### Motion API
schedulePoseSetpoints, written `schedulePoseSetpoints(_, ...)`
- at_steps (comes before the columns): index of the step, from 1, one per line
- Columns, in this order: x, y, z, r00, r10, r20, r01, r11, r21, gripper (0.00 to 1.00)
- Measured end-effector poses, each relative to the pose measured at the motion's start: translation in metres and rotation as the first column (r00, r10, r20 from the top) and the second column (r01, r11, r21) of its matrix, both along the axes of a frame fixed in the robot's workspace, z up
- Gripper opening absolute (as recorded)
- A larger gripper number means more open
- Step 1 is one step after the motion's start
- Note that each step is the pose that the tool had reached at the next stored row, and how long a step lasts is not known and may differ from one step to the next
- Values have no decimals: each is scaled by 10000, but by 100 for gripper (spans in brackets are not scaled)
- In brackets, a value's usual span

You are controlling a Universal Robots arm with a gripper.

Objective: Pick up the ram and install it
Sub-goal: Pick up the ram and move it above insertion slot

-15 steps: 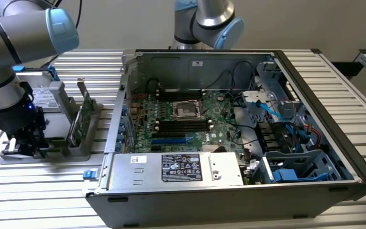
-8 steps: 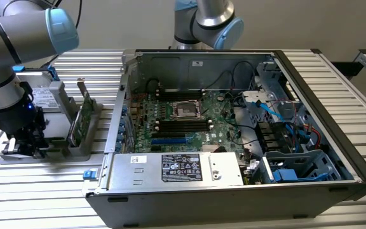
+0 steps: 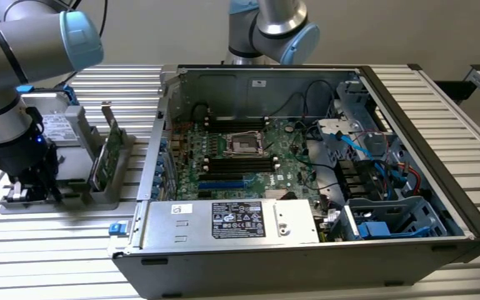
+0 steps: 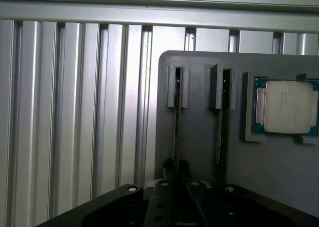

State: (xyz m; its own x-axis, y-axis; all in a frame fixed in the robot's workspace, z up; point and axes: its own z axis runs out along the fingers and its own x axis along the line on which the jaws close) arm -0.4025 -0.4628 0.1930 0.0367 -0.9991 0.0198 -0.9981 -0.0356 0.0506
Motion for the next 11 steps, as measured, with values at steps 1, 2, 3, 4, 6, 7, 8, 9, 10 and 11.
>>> schedulePoseSetpoints(1, 0, 0, 0, 10000, -1, 0, 1, 10000, 0, 14)
schedulePoseSetpoints(2, 0, 0, 0, 10000, -2, 0, 2, 10000, 0, 14)
schedulePoseSetpoints(3, -1, 0, 0, 10000, -3, 0, 3, 10000, 0, 14)
schedulePoseSetpoints(4, 0, 0, 0, 10000, -3, 0, 3, 10000, 0, 14)
schedulePoseSetpoints(6, -1, 0, 0, 10000, -3, 0, 3, 10000, 0, 14)
schedulePoseSetpoints(7, 0, 0, 0, 10000, -3, 0, 3, 10000, 0, 14)
schedulePoseSetpoints(8, 0, 0, 0, 10000, -2, -1, 2, 10000, 0, 14)
schedulePoseSetpoints(9, 0, 0, 0, 10000, -3, 0, 3, 10000, 0, 14)
schedulePoseSetpoints(10, 0, 0, 0, 10000, -3, -1, 3, 10000, 0, 14)
schedulePoseSetpoints(11, 1, -1, 0, 10000, 0, 0, 0, 10000, 0, 14)
